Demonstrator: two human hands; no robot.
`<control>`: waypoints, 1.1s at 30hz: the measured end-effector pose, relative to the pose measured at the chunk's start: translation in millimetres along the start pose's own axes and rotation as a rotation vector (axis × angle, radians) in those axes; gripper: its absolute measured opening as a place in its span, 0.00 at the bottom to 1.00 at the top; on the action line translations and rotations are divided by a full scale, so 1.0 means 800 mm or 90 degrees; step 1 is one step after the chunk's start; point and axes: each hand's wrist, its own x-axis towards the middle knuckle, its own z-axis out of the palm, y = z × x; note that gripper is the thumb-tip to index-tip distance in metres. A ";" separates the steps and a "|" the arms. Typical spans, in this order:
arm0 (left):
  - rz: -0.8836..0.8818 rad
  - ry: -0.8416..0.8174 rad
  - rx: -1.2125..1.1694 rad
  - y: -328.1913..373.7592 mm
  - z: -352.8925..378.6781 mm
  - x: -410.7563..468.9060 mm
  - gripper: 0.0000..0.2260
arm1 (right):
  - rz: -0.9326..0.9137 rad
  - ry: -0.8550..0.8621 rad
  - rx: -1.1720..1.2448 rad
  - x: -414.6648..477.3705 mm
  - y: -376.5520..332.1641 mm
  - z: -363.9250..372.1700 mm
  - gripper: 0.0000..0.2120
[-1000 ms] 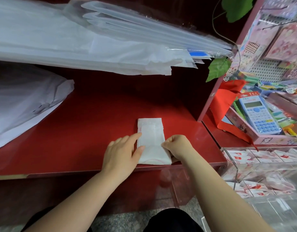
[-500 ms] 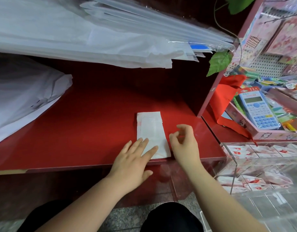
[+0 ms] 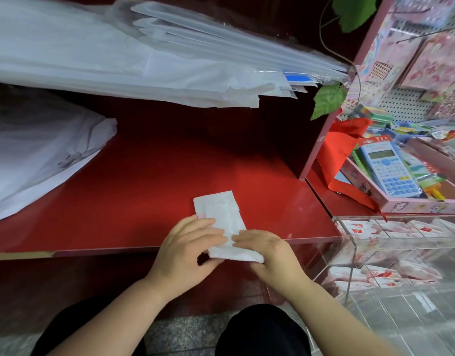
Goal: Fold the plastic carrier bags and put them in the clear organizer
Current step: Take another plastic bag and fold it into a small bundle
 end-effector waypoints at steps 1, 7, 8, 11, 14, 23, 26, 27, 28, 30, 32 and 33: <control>-0.022 -0.007 0.009 -0.002 0.002 -0.001 0.15 | 0.022 0.012 0.029 0.000 -0.005 -0.003 0.14; -0.221 -0.009 -0.132 0.009 -0.005 0.008 0.28 | 0.355 0.041 0.254 0.013 -0.014 -0.013 0.14; -0.249 -0.007 -0.142 0.007 -0.002 0.008 0.28 | 0.383 0.046 0.273 0.020 -0.014 -0.013 0.14; -0.361 -0.006 -0.187 0.005 -0.001 0.010 0.21 | 0.412 0.027 0.263 0.044 -0.015 -0.011 0.16; -0.407 0.064 -0.243 0.012 0.000 0.011 0.14 | 0.449 -0.024 0.164 0.066 -0.012 -0.008 0.19; -0.409 0.179 -0.191 0.013 0.009 0.007 0.20 | 0.539 -0.150 -0.072 0.089 -0.027 0.002 0.21; -0.380 0.167 -0.132 0.011 0.009 0.004 0.22 | 0.561 -0.159 -0.093 0.093 -0.029 0.005 0.19; -0.372 0.182 -0.099 0.010 0.009 0.004 0.21 | 0.560 -0.160 -0.100 0.094 -0.030 0.006 0.18; -0.341 0.201 -0.043 0.007 0.008 0.004 0.20 | 0.556 -0.157 -0.110 0.094 -0.031 0.008 0.15; -0.248 0.183 0.078 -0.001 0.006 0.003 0.20 | 0.548 -0.143 -0.131 0.092 -0.033 0.010 0.09; -0.133 0.114 0.151 -0.012 0.009 0.001 0.22 | 0.532 -0.139 -0.150 0.091 -0.033 0.011 0.08; -0.088 0.047 0.167 -0.013 0.007 0.004 0.24 | 0.522 -0.140 -0.162 0.091 -0.033 0.012 0.08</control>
